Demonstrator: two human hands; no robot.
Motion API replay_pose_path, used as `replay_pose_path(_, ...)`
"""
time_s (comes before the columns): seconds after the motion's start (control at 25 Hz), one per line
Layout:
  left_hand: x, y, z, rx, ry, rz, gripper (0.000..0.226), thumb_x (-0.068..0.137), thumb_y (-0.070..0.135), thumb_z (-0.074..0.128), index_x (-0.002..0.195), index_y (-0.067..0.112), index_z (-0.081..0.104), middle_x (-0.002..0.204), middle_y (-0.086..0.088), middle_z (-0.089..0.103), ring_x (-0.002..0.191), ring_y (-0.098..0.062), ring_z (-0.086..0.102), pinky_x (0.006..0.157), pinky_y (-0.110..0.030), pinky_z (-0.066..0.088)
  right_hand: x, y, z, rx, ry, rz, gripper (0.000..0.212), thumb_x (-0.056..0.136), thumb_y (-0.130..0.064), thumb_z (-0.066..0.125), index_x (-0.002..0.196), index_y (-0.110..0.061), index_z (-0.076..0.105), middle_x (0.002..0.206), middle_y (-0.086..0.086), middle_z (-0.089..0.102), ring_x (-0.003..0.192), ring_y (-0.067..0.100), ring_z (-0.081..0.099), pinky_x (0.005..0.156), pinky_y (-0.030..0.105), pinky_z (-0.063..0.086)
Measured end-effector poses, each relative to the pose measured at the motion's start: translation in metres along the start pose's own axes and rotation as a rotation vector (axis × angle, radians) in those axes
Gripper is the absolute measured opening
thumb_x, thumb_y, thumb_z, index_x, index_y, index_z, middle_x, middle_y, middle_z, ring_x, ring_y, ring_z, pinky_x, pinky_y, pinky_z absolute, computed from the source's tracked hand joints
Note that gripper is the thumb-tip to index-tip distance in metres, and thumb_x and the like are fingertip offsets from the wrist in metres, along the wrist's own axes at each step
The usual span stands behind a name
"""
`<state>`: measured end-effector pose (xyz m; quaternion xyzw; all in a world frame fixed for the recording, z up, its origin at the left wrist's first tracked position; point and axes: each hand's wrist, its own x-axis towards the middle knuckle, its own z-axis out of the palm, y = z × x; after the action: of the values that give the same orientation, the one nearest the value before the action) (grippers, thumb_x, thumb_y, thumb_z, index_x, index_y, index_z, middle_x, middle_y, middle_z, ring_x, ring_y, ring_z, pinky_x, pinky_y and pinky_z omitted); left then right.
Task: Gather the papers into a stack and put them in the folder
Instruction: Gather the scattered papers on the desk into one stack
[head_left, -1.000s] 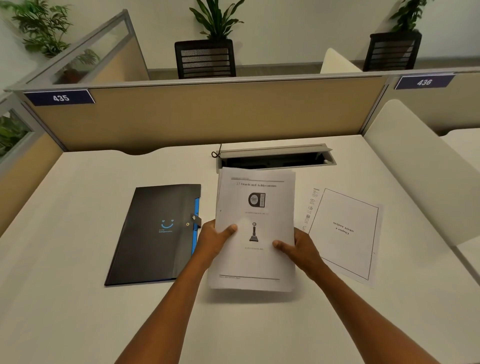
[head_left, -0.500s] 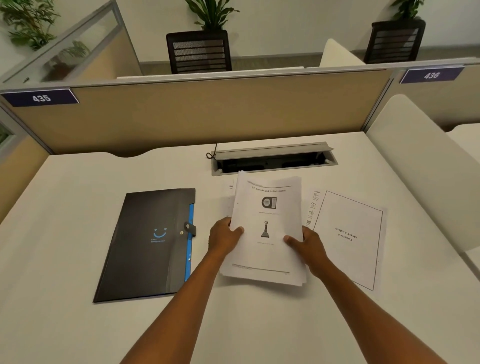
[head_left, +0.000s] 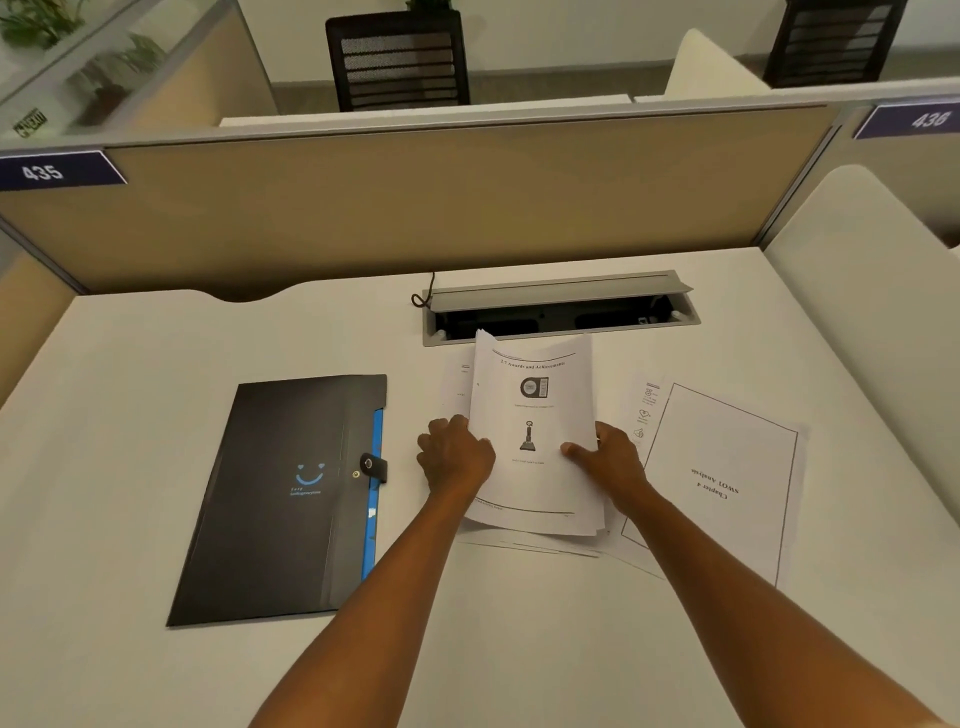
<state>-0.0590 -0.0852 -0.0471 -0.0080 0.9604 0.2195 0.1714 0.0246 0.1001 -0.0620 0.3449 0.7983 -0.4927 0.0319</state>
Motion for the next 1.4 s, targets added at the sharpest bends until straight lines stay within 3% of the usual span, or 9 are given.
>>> replay_pose_path(0.2,0.007,0.007,0.0,-0.097,-0.014,-0.065,0.057,0.09,0.03,0.062,0.139,0.012,0.04,0.136,-0.014,0.048,0.12,-0.032,0.053,0.1,-0.041,0.043,0.001,-0.006,0.012,-0.144,0.005,-0.039,0.038,0.082,-0.028,0.071,0.111,-0.005,0.063,0.113,0.011,0.07,0.104,0.031,0.063,0.083,0.035,0.049)
replay_pose_path(0.32,0.016,0.005,-0.005,-0.202,-0.079,-0.148,0.056,0.088,0.031,0.064,0.135,0.01,0.043,0.133,-0.012,0.055,0.119,-0.033,0.056,0.102,-0.044,0.045,0.001,-0.004,0.011,-0.128,-0.017,-0.012,0.039,0.082,-0.031,0.071,0.111,-0.007,0.063,0.113,0.011,0.07,0.103,0.032,0.064,0.088,0.041,0.052)
replay_pose_path(0.52,0.02,0.0,-0.009,-0.374,-0.171,-0.15,0.057,0.089,0.027,0.064,0.139,0.007,0.046,0.138,-0.011,0.055,0.122,-0.033,0.056,0.099,-0.04,0.049,0.0,-0.005,0.009,-0.084,-0.013,0.009,0.035,0.08,-0.031,0.072,0.105,-0.009,0.063,0.1,0.006,0.07,0.096,0.029,0.065,0.085,0.043,0.054)
replay_pose_path(0.72,0.017,-0.015,-0.017,-0.542,-0.154,-0.117,0.052,0.091,0.024,0.061,0.138,0.008,0.047,0.135,-0.009,0.056,0.119,-0.03,0.056,0.094,-0.035,0.049,-0.007,-0.009,0.011,-0.076,0.063,-0.017,0.032,0.081,-0.032,0.07,0.097,-0.006,0.062,0.089,0.006,0.068,0.086,0.029,0.064,0.075,0.039,0.051)
replay_pose_path(0.84,0.018,-0.026,-0.021,-0.437,-0.1,-0.12,0.054,0.09,0.024,0.06,0.139,0.007,0.046,0.137,-0.011,0.055,0.12,-0.03,0.055,0.093,-0.036,0.05,-0.013,-0.009,0.014,-0.101,0.141,0.003,0.027,0.08,-0.03,0.07,0.097,-0.012,0.062,0.085,0.001,0.066,0.09,0.025,0.062,0.072,0.032,0.044)
replay_pose_path(1.04,0.017,-0.025,-0.02,-0.058,0.019,-0.127,0.055,0.089,0.021,0.059,0.14,0.008,0.044,0.141,-0.016,0.043,0.128,-0.037,0.041,0.103,-0.047,0.043,-0.018,-0.011,0.026,-0.334,0.13,-0.011,0.052,0.081,-0.03,0.071,0.124,-0.008,0.05,0.121,0.013,0.054,0.112,0.034,0.056,0.088,0.039,0.048)
replay_pose_path(1.28,0.015,-0.012,-0.021,-0.159,-0.023,-0.218,0.056,0.086,0.02,0.067,0.135,0.008,0.044,0.134,-0.016,0.042,0.109,-0.035,0.057,0.096,-0.043,0.044,-0.017,-0.023,0.038,-0.326,0.065,0.008,0.058,0.083,-0.027,0.068,0.131,-0.005,0.044,0.126,0.018,0.054,0.118,0.036,0.054,0.094,0.04,0.045)
replay_pose_path(1.4,0.018,-0.015,-0.022,-0.206,-0.046,-0.248,0.062,0.084,0.02,0.07,0.136,0.008,0.039,0.132,-0.016,0.046,0.111,-0.035,0.057,0.095,-0.044,0.047,-0.016,-0.021,0.037,-0.261,0.061,0.023,0.059,0.082,-0.026,0.069,0.132,-0.007,0.044,0.125,0.017,0.057,0.116,0.033,0.056,0.09,0.036,0.045)
